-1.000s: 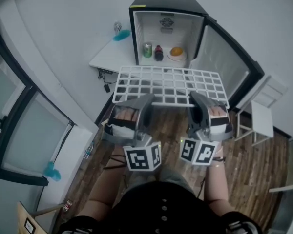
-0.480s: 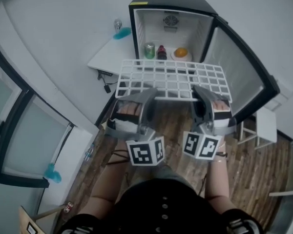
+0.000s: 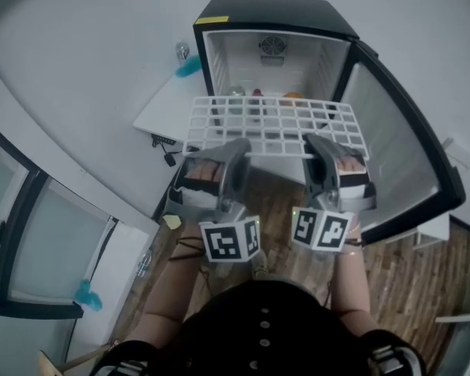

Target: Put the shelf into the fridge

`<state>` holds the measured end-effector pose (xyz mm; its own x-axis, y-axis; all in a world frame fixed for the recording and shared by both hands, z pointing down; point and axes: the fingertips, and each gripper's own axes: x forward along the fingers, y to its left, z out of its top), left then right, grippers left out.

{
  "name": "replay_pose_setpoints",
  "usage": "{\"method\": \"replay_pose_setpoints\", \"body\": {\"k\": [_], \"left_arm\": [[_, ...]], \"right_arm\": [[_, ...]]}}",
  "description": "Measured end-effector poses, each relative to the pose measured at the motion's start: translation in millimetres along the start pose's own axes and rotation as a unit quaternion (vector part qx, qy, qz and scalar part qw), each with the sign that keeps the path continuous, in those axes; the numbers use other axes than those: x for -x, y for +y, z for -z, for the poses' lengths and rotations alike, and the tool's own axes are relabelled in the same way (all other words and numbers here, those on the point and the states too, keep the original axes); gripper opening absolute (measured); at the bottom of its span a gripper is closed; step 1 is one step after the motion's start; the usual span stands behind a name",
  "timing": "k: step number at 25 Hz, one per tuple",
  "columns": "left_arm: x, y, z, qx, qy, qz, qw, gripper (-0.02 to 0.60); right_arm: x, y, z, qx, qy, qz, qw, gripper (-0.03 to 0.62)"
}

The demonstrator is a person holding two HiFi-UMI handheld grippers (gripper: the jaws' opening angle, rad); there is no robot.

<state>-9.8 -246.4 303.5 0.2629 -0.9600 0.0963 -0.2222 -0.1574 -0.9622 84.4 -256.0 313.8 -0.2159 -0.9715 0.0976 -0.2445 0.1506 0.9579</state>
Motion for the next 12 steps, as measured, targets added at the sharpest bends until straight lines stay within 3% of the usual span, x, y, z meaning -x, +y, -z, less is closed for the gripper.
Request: {"method": "replay_pose_setpoints", "body": {"k": [4,12], "left_arm": [[-26,-2,8,0.001,0.001,0.001,1.0,0.048],[-26,1,7,-0.006,-0.008,-0.009,0.9999,0.048]], "right_arm": [[-27,2,6,-0.001,0.0,-0.003,1.0,0.058],[-26,0,5,-0.004,0.003,0.005,1.0,0.058]]}}
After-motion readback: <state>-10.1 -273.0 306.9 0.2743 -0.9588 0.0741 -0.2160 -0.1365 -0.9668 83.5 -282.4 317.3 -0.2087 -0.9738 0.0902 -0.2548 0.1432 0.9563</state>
